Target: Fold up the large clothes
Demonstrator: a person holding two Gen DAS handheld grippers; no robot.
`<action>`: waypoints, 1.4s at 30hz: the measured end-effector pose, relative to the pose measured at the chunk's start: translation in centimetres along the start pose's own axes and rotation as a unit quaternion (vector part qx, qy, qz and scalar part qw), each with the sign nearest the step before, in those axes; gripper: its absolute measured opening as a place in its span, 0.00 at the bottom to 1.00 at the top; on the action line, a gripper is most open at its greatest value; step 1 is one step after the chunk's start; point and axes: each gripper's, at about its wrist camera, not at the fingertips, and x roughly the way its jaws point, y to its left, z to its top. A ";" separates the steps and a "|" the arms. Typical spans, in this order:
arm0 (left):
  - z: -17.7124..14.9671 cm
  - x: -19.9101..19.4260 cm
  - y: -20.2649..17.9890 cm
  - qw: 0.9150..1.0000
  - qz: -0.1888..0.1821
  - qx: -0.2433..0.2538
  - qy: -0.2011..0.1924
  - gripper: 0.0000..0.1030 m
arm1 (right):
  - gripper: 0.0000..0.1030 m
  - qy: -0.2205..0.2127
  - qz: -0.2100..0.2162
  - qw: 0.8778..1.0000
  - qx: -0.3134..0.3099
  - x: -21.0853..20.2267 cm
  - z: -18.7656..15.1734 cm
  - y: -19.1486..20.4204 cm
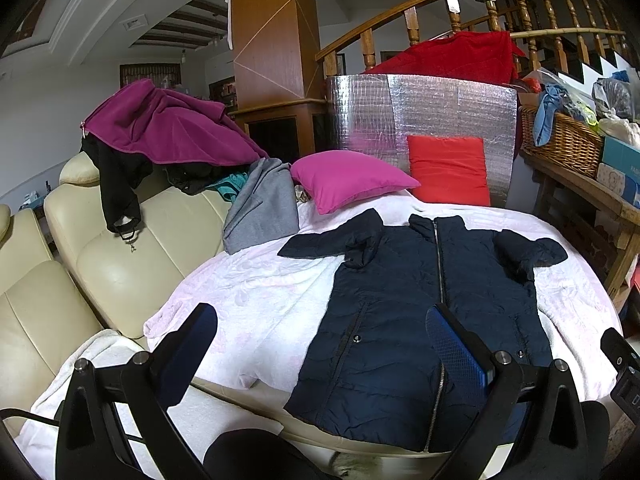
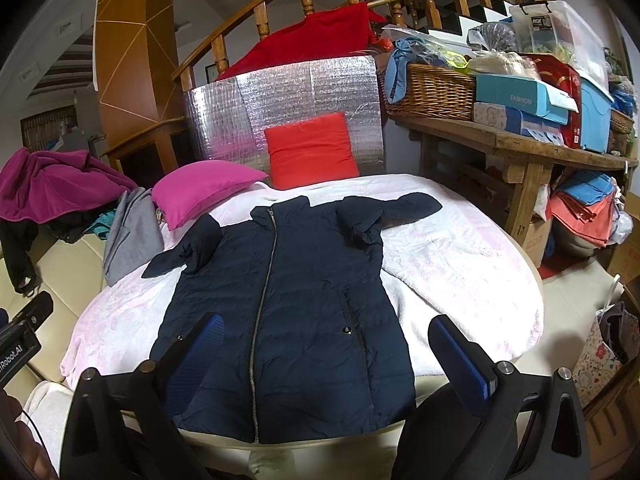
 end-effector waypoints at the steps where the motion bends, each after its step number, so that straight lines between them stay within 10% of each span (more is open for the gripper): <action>1: 0.0 0.1 0.0 1.000 0.000 0.000 0.001 1.00 | 1.00 0.001 0.000 1.000 -0.001 0.1 0.0 0.0; 29: 2.5 6.7 -2.6 1.000 -0.001 0.007 0.019 1.00 | 1.00 0.012 -0.015 1.000 0.004 6.1 4.6 -0.6; 42: 2.0 30.9 -10.8 0.979 -0.033 -0.022 0.198 1.00 | 1.00 0.072 0.074 0.987 0.127 27.9 9.7 -10.8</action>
